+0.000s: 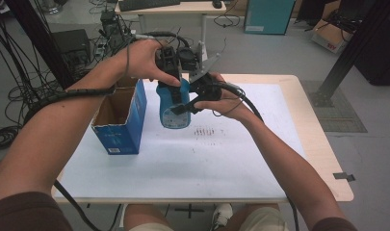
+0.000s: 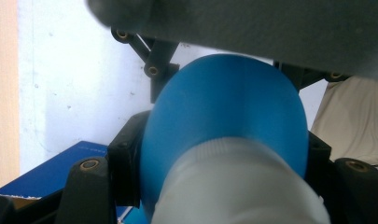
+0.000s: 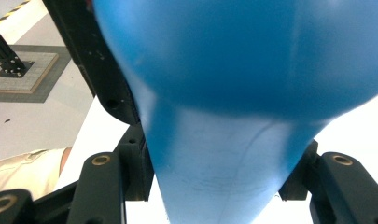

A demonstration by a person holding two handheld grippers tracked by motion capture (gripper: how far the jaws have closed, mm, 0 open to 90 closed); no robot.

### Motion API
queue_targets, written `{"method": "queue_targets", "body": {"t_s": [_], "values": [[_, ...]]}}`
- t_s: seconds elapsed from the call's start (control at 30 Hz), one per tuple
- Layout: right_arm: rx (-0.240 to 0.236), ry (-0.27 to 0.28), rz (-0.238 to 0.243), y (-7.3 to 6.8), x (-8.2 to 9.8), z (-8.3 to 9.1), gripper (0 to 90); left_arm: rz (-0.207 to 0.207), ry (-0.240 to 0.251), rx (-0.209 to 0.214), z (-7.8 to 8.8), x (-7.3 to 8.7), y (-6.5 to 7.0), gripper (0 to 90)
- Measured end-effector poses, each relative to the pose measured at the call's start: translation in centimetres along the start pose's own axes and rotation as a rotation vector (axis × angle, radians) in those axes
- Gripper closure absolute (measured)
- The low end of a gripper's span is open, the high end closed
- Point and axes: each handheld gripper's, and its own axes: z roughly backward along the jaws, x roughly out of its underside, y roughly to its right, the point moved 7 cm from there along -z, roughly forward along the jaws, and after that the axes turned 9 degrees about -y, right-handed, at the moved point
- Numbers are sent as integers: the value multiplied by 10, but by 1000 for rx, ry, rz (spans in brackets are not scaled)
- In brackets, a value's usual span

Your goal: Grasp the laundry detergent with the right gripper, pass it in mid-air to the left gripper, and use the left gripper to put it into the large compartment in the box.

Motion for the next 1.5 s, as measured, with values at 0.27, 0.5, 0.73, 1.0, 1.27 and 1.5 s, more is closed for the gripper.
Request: {"method": "queue_targets", "body": {"t_s": [0.27,0.5,0.73,1.0,1.27,1.5], "values": [[3,-24,-46,-3,2,2,424,9,8,-4,-1,0,1,365],[-40,-62,-160,-12,3,3,422,12,14,-10,-2,2,0,365],[-34,-57,-175,-14,1,2,414,43,22,-2,-1,1,2,365],[88,-89,-112,5,12,10,229,128,63,7,-4,3,3,364],[126,-146,-107,6,22,20,165,156,69,9,5,8,-2,364],[101,-204,-138,1,35,30,24,236,67,28,14,18,-8,364]]}}
